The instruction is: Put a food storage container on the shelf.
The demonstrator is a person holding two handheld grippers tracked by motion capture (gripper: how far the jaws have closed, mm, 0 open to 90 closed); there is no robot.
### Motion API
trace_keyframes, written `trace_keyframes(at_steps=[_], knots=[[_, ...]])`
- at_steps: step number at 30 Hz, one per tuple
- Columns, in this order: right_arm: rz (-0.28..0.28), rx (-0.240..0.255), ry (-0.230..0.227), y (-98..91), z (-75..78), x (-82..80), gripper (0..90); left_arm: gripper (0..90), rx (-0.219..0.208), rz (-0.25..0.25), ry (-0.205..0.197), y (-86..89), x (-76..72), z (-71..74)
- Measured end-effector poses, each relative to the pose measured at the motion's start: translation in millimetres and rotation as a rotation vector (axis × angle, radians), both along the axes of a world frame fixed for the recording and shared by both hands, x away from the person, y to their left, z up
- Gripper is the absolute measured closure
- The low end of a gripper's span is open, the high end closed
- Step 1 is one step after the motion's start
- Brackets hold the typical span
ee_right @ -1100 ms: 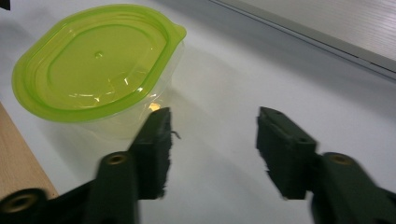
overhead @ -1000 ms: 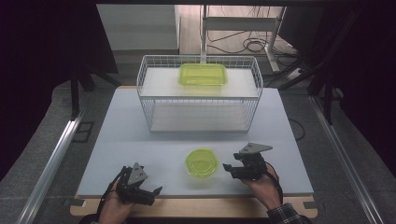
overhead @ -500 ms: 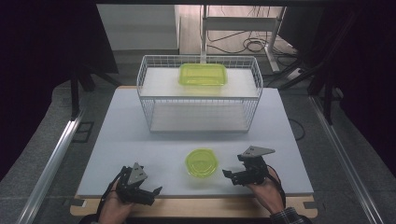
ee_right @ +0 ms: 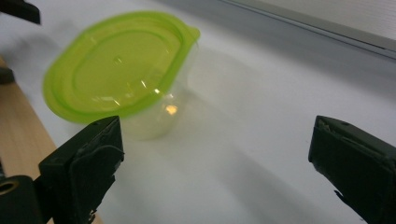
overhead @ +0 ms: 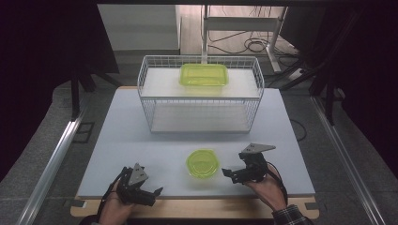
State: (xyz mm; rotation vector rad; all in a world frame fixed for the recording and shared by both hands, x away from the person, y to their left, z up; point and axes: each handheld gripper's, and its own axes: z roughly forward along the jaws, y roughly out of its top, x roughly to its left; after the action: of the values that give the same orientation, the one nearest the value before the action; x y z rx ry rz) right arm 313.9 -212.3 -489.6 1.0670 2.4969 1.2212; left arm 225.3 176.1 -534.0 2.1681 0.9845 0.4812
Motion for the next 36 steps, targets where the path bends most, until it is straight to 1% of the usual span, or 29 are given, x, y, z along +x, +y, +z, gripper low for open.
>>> trace_keyframes(at_steps=[2,3,5,9,11,14,15,16,18,19,20,22,23,26,29,30,32,34,36], knots=[[0.008,0.017,0.023,1.5,1.7,1.7,3.4,1.5,0.002,0.0,0.001,-0.1,0.1,-0.2],[0.015,0.017,0.033,3.3,2.7,3.0,3.7,1.5,0.004,-0.001,0.0,-0.1,0.2,-0.2],[0.012,0.006,0.038,6.4,4.4,4.1,7.9,1.5,0.008,-0.002,0.002,-0.1,0.3,-0.2],[0.006,0.021,0.063,11.3,7.4,9.7,18.2,1.5,0.008,-0.003,0.001,-0.1,0.2,-0.1],[0.011,0.041,0.083,12.8,8.9,14.2,24.3,1.5,0.009,-0.004,0.001,0.1,0.2,-0.1],[0.009,0.081,0.129,15.5,10.1,21.7,33.8,1.5,0.01,-0.005,0.0,-0.1,0.1,-0.1],[0.009,0.081,0.129,15.5,10.1,21.7,33.8,1.5,0.01,-0.005,0.0,-0.1,0.1,-0.1],[0.017,0.098,0.15,18.6,9.5,26.1,38.8,1.5,0.011,-0.004,0.0,-0.1,0.0,-0.1],[0.018,0.104,0.175,22.1,8.7,29.9,43.0,1.5,0.011,-0.004,-0.001,-0.1,-0.1,0.0],[0.018,0.104,0.175,22.1,8.7,29.9,43.0,1.5,0.011,-0.004,-0.001,-0.1,-0.1,0.0],[0.009,0.113,0.203,25.1,7.8,34.2,48.0,1.5,0.012,-0.005,0.0,-0.2,-0.1,-0.1],[0.007,0.116,0.214,26.8,7.7,37.2,52.0,1.5,0.012,-0.006,0.0,-0.3,-0.1,-0.1],[0.007,0.116,0.214,26.8,7.7,37.2,52.0,1.5,0.012,-0.006,0.0,-0.3,-0.1,-0.1],[0.014,0.136,0.263,30.1,6.5,44.6,59.6,1.5,0.014,-0.007,-0.001,-0.4,-0.3,-0.1],[0.024,0.151,0.299,32.2,2.6,49.4,62.4,1.5,0.014,-0.008,-0.001,-0.4,-0.3,-0.1],[0.026,0.149,0.313,32.9,1.5,50.2,63.7,1.5,0.014,-0.008,0.0,-0.4,-0.3,-0.1],[0.026,0.141,0.325,33.5,-0.4,51.3,66.8,1.5,0.014,-0.009,-0.001,-0.4,-0.4,0.0],[0.03,0.159,0.353,32.1,-1.4,52.9,71.4,1.6,0.015,-0.01,-0.001,-0.5,-0.4,-0.1],[0.033,0.186,0.388,30.7,-2.8,54.3,73.9,1.6,0.014,-0.011,0.0,-0.6,-0.4,-0.1]])
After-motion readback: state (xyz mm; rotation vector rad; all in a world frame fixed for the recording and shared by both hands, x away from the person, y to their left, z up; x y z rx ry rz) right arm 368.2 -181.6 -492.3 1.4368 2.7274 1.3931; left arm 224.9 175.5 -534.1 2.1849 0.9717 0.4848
